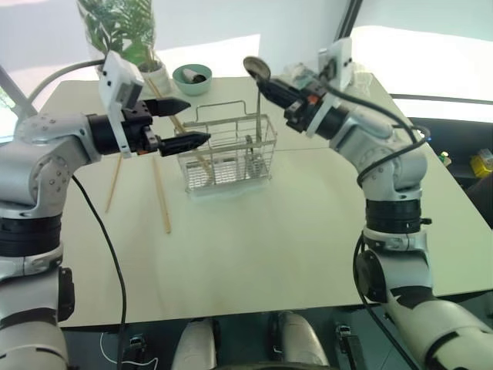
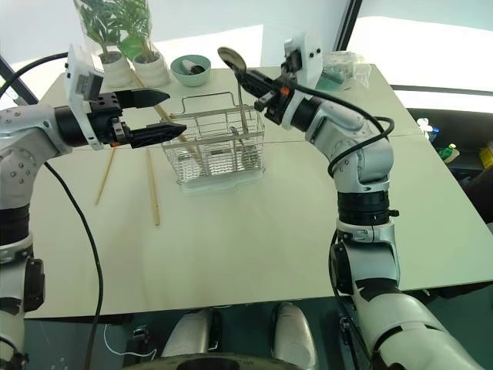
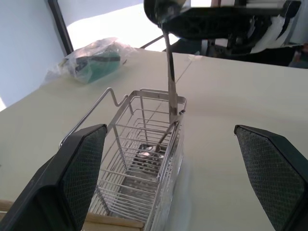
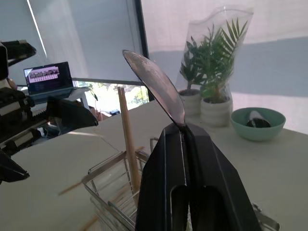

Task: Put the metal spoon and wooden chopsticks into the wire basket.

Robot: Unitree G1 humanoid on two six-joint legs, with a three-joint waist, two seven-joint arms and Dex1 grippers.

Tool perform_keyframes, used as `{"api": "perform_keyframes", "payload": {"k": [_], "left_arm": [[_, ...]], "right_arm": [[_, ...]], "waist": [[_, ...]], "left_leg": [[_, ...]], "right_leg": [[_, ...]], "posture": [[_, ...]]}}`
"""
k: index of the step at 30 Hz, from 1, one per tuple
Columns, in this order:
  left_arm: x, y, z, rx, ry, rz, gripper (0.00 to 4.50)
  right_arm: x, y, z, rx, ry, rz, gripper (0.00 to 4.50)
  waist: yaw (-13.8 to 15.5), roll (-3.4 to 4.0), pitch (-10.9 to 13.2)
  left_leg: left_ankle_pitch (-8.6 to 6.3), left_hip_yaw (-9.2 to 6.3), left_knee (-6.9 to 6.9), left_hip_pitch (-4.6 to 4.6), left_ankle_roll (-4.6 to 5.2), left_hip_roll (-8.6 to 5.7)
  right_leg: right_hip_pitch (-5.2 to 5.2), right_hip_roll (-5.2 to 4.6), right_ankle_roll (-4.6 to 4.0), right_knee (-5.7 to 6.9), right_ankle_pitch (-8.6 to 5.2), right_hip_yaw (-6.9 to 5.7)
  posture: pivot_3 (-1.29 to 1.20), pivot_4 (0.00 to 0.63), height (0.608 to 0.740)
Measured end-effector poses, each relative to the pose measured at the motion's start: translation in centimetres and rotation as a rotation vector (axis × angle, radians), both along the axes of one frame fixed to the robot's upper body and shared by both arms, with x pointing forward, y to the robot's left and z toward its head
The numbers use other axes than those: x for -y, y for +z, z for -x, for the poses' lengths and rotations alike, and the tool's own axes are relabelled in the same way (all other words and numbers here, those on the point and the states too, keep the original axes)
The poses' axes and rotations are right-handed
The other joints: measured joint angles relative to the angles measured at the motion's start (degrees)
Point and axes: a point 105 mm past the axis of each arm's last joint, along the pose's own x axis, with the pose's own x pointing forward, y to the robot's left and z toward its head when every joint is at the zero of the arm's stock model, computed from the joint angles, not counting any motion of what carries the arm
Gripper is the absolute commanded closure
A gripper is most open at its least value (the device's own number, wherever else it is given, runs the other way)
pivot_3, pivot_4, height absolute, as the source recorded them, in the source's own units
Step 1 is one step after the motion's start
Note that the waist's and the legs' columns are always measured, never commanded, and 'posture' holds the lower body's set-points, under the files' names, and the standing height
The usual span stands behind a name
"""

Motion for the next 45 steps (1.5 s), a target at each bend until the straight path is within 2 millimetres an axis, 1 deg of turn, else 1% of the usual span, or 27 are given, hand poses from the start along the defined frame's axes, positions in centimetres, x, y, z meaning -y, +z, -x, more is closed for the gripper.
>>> {"api": "perform_keyframes", "payload": {"k": [3, 4, 7, 11, 15, 16, 17, 18, 19, 20, 22, 23, 24, 25, 26, 29, 31, 33, 34, 36, 39, 42, 45], "left_arm": [[0.0, 0.1, 0.0, 0.003, -0.001, 0.000, 0.00], [0.0, 0.1, 0.0, 0.003, -0.001, 0.000, 0.00], [0.0, 0.1, 0.0, 0.003, -0.002, 0.000, 0.00], [-0.1, 0.1, -0.1, 0.000, 0.000, 0.003, 0.00], [-0.1, 0.1, -0.1, 0.005, 0.003, 0.005, 0.00], [-0.2, 0.2, -0.1, 0.008, 0.009, 0.005, 0.00], [-0.7, 0.5, -0.2, 0.017, 0.028, 0.006, 0.00], [-1.0, 0.7, -0.2, 0.024, 0.041, 0.010, 0.00], [-1.6, 1.2, -0.2, 0.040, 0.072, 0.013, 0.00], [-2.4, 1.6, -0.2, 0.053, 0.104, 0.020, 0.00], [-4.0, 2.5, -0.4, 0.079, 0.186, 0.043, 0.00], [-5.0, 2.9, -0.6, 0.087, 0.237, 0.060, 0.00], [-6.2, 3.2, -0.9, 0.089, 0.302, 0.074, 0.00], [-7.1, 3.3, -1.3, 0.088, 0.363, 0.086, 0.00], [-9.0, 3.4, -2.0, 0.078, 0.471, 0.111, 0.00], [-13.4, 2.6, -3.8, 0.004, 0.729, 0.158, 0.00], [-15.5, 1.3, -4.6, -0.047, 0.861, 0.138, 0.00], [-16.3, -0.9, -5.9, -0.151, 0.959, 0.081, 0.00], [-16.6, -1.6, -6.2, -0.180, 0.986, 0.065, 0.00], [-16.7, -4.1, -7.7, -0.296, 1.057, 0.032, 0.00], [-16.9, -7.3, -9.0, -0.425, 1.114, -0.023, 0.00], [-16.2, -9.0, -10.1, -0.478, 1.122, -0.049, 0.00], [-15.7, -9.4, -10.9, -0.461, 1.118, -0.078, 0.00]], "right_arm": [[-0.1, -1.1, -0.5, -0.008, -0.045, 0.018, 1.54], [0.0, -1.3, -0.7, -0.008, -0.063, 0.018, 1.09], [0.4, -1.2, -1.2, -0.005, -0.100, 0.011, 1.09], [1.0, -0.4, -1.6, 0.014, -0.121, 0.013, 1.09], [2.0, 1.1, -1.5, 0.061, -0.125, 0.035, 1.09], [2.7, 1.9, -1.3, 0.088, -0.112, 0.060, 1.09], [3.6, 3.3, -0.8, 0.133, -0.093, 0.091, 1.09], [4.0, 4.1, -0.5, 0.158, -0.088, 0.093, 1.09], [4.8, 5.6, 0.6, 0.205, -0.035, 0.111, 1.09], [5.3, 6.6, 1.6, 0.243, 0.003, 0.129, 1.09], [5.9, 7.6, 4.1, 0.303, 0.106, 0.198, 1.09], [6.0, 7.4, 5.3, 0.314, 0.159, 0.243, 1.09], [6.2, 6.8, 6.4, 0.309, 0.212, 0.282, 1.09], [6.4, 5.9, 7.1, 0.290, 0.244, 0.316, 1.09], [6.7, 4.4, 7.9, 0.245, 0.289, 0.351, 1.09], [6.9, 1.3, 9.0, 0.146, 0.337, 0.387, 1.09], [6.9, -0.4, 9.6, 0.107, 0.352, 0.408, 1.09], [6.9, -1.8, 10.0, 0.076, 0.352, 0.434, 1.09], [6.8, -2.1, 10.2, 0.071, 0.356, 0.440, 1.09], [6.8, -3.1, 10.6, 0.058, 0.357, 0.465, 1.09], [6.9, -4.4, 11.3, 0.045, 0.361, 0.516, 1.09], [7.0, -4.5, 11.6, 0.047, 0.361, 0.544, 1.09], [6.9, -4.0, 12.0, 0.063, 0.365, 0.544, 1.09]], "waist": [[0.15, 0.00, 0.00], [0.24, 0.00, 0.00], [0.35, 0.00, 0.00], [0.24, 0.01, 0.01], [0.29, 0.02, 0.01], [0.37, 0.05, 0.07], [0.41, 0.04, 0.11], [0.37, 0.02, 0.10], [0.37, 0.01, 0.10], [0.36, 0.01, 0.10], [0.35, -0.02, 0.08], [0.37, -0.06, 0.05], [0.38, -0.09, 0.03], [0.39, -0.12, 0.02], [0.41, -0.14, 0.02], [0.41, -0.25, 0.05], [0.49, -0.28, 0.04], [1.03, -0.37, -0.01], [1.13, -0.38, -0.01], [1.79, -0.48, -0.03], [1.94, -0.60, -0.04], [1.83, -0.78, 0.02], [1.67, -0.91, 0.05]], "left_leg": [[0.00, 0.00, 0.00, -0.01, 0.00, 0.00], [0.00, 0.00, 0.01, -0.03, 0.00, 0.00], [0.00, 0.00, 0.01, -0.03, 0.00, -0.01], [0.00, -0.01, -0.01, -0.03, 0.00, 0.00], [0.00, -0.01, -0.01, -0.04, 0.00, 0.00], [0.00, -0.01, 0.00, -0.07, 0.00, -0.01], [0.00, -0.01, 0.00, -0.09, 0.00, -0.02], [-0.01, -0.01, -0.02, -0.09, 0.01, -0.01], [-0.02, -0.01, -0.03, -0.08, 0.03, -0.01], [-0.03, -0.01, -0.10, -0.05, 0.04, -0.01], [-0.08, -0.02, -0.14, -0.03, 0.14, 0.01], [-0.09, -0.02, -0.17, 0.00, 0.15, 0.01], [-0.09, -0.02, -0.16, 0.01, 0.15, 0.01], [-0.09, -0.01, -0.16, 0.02, 0.15, 0.01], [-0.09, -0.01, -0.09, 0.04, 0.15, 0.01], [-0.09, 0.02, -0.01, 0.10, 0.14, 0.00], [-0.08, 0.02, 0.02, 0.19, 0.13, 0.00], [-0.08, 0.00, 0.05, 0.20, 0.13, 0.00], [-0.08, 0.03, 0.05, 0.19, 0.12, -0.01], [-0.08, 0.03, 0.05, 0.14, 0.13, -0.02], [-0.08, 0.03, 0.05, -0.07, 0.12, -0.04], [-0.08, 0.07, 0.05, -0.12, 0.13, -0.05], [-0.08, 0.07, 0.02, -0.09, 0.13, -0.04]], "right_leg": [[0.01, 0.00, 0.00, -0.01, 0.00, 0.00], [0.01, 0.00, 0.00, -0.02, 0.00, 0.00], [0.02, 0.00, 0.00, -0.06, 0.00, 0.00], [0.01, 0.00, 0.00, -0.05, 0.00, 0.00], [0.01, 0.00, 0.00, -0.06, 0.00, 0.00], [0.00, 0.00, 0.00, -0.08, 0.00, 0.00], [0.00, 0.00, 0.00, -0.10, 0.00, 0.00], [0.00, 0.00, 0.00, -0.11, 0.00, 0.00], [0.00, 0.00, 0.00, -0.12, 0.00, 0.00], [0.00, 0.00, 0.01, -0.13, -0.01, 0.00], [0.00, 0.02, 0.01, -0.13, -0.02, 0.00], [0.01, 0.02, 0.02, -0.14, -0.03, 0.00], [0.02, 0.02, 0.03, -0.13, -0.04, -0.01], [0.05, 0.02, 0.03, -0.16, -0.04, 0.00], [0.08, 0.01, 0.04, -0.18, -0.03, 0.00], [0.09, -0.03, 0.05, -0.21, -0.04, 0.00], [0.13, -0.04, 0.05, -0.19, -0.05, 0.00], [0.17, -0.03, 0.05, -0.17, -0.06, 0.00], [0.15, -0.03, 0.05, -0.19, -0.05, 0.00], [0.13, -0.04, 0.05, -0.20, -0.05, 0.00], [0.04, -0.03, 0.05, -0.18, -0.04, -0.01], [0.00, -0.03, 0.06, -0.18, -0.03, -0.01], [-0.03, -0.03, 0.06, -0.18, -0.03, -0.02]], "posture": [[0.00, 0.150, 0.717], [0.00, 0.150, 0.717], [0.00, 0.150, 0.717], [0.00, 0.150, 0.717], [0.00, 0.150, 0.717], [0.00, 0.150, 0.717], [0.00, 0.150, 0.717], [0.00, 0.150, 0.717], [0.00, 0.150, 0.717], [0.00, 0.150, 0.717], [0.00, 0.150, 0.717], [0.00, 0.150, 0.717], [0.00, 0.150, 0.717], [0.00, 0.150, 0.717], [0.00, 0.150, 0.717], [0.00, 0.150, 0.717], [0.00, 0.150, 0.717], [0.00, 0.150, 0.717], [0.00, 0.150, 0.717], [0.00, 0.150, 0.717], [0.00, 0.150, 0.717], [0.00, 0.150, 0.717], [0.00, 0.150, 0.717]]}}
